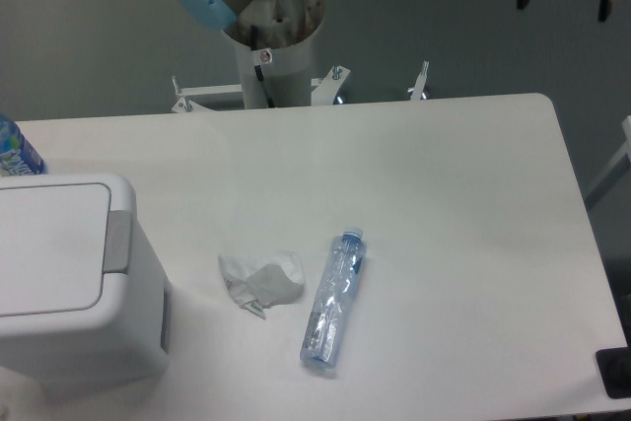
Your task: Open the trash can
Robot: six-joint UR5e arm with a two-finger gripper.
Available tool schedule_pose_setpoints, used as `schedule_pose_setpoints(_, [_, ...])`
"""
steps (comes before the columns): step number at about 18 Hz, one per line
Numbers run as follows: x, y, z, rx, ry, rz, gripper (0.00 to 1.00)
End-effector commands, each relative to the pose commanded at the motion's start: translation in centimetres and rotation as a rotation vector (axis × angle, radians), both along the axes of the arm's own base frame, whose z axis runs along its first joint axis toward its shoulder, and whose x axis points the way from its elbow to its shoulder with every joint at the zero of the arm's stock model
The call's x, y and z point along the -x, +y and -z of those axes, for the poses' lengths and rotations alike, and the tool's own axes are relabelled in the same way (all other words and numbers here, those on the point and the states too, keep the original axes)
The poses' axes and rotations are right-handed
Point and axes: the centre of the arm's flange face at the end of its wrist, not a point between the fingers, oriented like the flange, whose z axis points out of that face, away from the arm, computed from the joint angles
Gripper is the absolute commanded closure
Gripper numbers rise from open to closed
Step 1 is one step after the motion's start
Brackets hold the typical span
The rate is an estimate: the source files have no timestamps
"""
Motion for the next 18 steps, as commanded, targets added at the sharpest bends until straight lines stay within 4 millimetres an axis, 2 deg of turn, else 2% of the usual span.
schedule_pose_setpoints(8, [-0.1, 0.5, 0.3, -0.063, -0.034, -0.030, 0.00])
schedule_pose_setpoints(10, [-0.7, 0.8, 1.3, -0.078, -0.066, -0.076, 0.00])
schedule_pose_setpoints(11, [-1.4, 1.0, 1.3, -0.085, -0.069, -0.093, 0.00])
schedule_pose_setpoints(13, [-2.0, 1.7, 1.6, -0.099, -0.086, -0.128, 0.00])
schedule_pose_setpoints(18, [-4.8, 5.4, 1.4, -0.091, -0.098, -0.126, 0.00])
